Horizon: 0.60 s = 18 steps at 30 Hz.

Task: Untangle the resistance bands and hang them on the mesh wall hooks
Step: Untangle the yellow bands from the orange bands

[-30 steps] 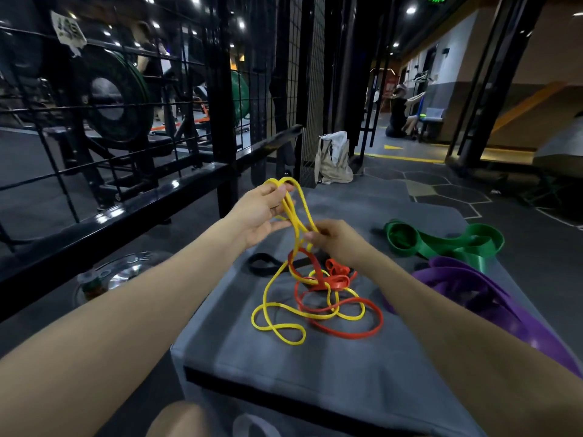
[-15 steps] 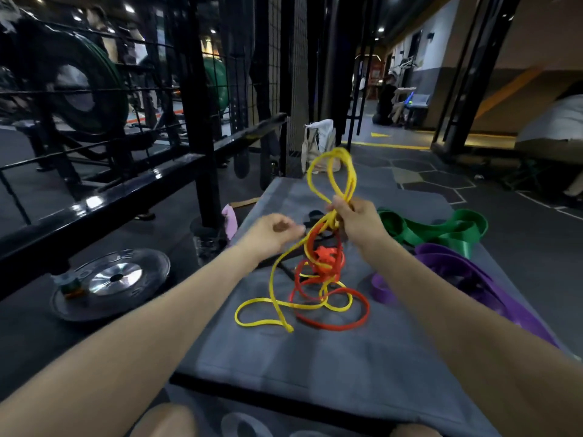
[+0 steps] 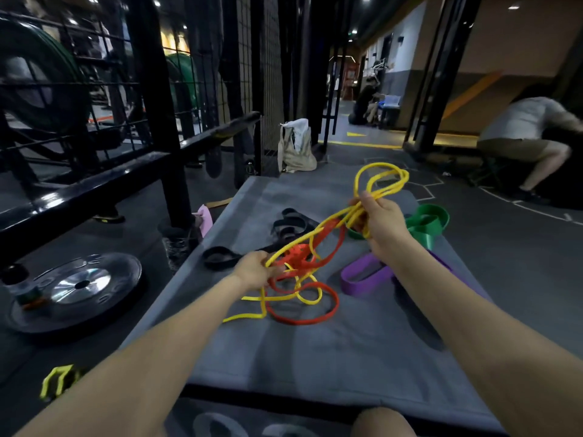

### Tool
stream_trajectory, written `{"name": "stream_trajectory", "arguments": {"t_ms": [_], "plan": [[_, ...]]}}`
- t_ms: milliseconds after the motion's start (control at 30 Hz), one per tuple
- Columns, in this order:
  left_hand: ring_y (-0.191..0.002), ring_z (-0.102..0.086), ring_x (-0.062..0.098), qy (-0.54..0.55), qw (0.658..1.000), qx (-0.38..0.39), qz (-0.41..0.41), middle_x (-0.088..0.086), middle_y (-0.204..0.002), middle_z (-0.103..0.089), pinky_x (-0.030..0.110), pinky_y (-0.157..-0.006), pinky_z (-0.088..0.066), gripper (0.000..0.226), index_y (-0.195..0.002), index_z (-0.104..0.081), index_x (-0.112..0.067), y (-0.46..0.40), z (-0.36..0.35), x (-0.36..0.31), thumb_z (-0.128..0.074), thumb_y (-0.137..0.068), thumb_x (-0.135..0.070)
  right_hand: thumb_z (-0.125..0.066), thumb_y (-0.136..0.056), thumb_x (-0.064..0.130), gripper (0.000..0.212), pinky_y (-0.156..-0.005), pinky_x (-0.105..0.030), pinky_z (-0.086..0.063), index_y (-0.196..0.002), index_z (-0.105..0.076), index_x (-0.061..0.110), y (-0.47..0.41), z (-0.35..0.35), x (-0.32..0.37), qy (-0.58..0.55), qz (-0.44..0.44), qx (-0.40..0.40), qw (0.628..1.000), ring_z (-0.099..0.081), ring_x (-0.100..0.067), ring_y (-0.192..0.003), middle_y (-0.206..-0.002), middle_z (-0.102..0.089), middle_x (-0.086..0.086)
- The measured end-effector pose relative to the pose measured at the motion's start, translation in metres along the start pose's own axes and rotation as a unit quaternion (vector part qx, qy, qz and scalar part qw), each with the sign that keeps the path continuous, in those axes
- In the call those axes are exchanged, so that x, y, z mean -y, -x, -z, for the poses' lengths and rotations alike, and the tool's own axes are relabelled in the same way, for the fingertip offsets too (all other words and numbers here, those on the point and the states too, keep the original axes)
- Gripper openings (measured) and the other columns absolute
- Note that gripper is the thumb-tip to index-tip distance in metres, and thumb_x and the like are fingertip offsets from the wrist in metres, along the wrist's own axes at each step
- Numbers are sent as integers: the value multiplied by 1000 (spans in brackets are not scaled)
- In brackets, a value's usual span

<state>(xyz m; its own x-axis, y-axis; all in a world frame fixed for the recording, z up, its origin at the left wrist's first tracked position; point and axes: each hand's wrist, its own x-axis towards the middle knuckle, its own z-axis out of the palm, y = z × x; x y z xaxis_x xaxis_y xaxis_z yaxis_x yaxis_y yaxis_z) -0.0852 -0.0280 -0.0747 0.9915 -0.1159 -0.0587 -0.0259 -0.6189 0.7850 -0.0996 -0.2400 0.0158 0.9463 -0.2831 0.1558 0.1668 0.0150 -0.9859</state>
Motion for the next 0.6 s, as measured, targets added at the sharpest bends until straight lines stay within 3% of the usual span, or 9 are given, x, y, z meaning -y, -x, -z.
{"name": "stream_trajectory", "arguments": {"t_ms": [133,200,300,400,500,600], "plan": [[-48,-50,6,105,994,-11,39,2,-66,-53,13,-37,-38,22,-73,-52,-13,10,13,1,-54,-94,-18,-42,-100,23,36,-51,-23,-45,-70,-58,11,3,14,-20,-34,-11,-55,998,-52,-7,-44,-44,-54,5],[-38,-43,7,87,994,-33,51,1,-60,-51,18,-38,-31,25,-70,-53,-13,11,23,3,-58,-92,-25,-40,-100,21,36,-55,-25,-47,-69,-57,12,5,19,-30,-61,-24,-75,995,-54,-8,-48,-39,-53,8],[-42,-28,13,33,995,-84,51,-4,-43,-36,22,-40,-21,38,-57,-52,-14,11,31,6,-67,-83,-36,-38,-101,21,37,-58,-28,-48,-70,-55,11,8,24,-40,-81,-34,-91,992,-52,-3,-40,-35,-50,9],[-44,-26,11,48,996,-56,46,-3,-47,-31,21,-40,-20,36,-60,-48,-14,11,24,7,-71,-82,-31,-38,-101,21,37,-55,-29,-45,-70,-54,9,13,28,-42,-105,-47,-97,989,-47,-2,-33,-33,-46,8],[-50,-41,11,-8,999,-23,27,-5,-53,-46,21,-46,-31,21,-68,-54,-17,8,3,9,-69,-83,-17,-42,-99,18,36,-52,-29,-44,-66,-52,8,17,36,-42,-115,-61,-114,985,-47,-5,-31,-33,-48,6],[-74,-59,24,-84,996,-4,12,5,-72,-58,27,-64,-44,21,-72,-54,-20,1,-23,15,-65,-80,-4,-43,-96,15,36,-46,-24,-39,-62,-52,8,20,51,-48,-97,-61,-133,985,-48,-10,-29,-34,-50,2]]}}
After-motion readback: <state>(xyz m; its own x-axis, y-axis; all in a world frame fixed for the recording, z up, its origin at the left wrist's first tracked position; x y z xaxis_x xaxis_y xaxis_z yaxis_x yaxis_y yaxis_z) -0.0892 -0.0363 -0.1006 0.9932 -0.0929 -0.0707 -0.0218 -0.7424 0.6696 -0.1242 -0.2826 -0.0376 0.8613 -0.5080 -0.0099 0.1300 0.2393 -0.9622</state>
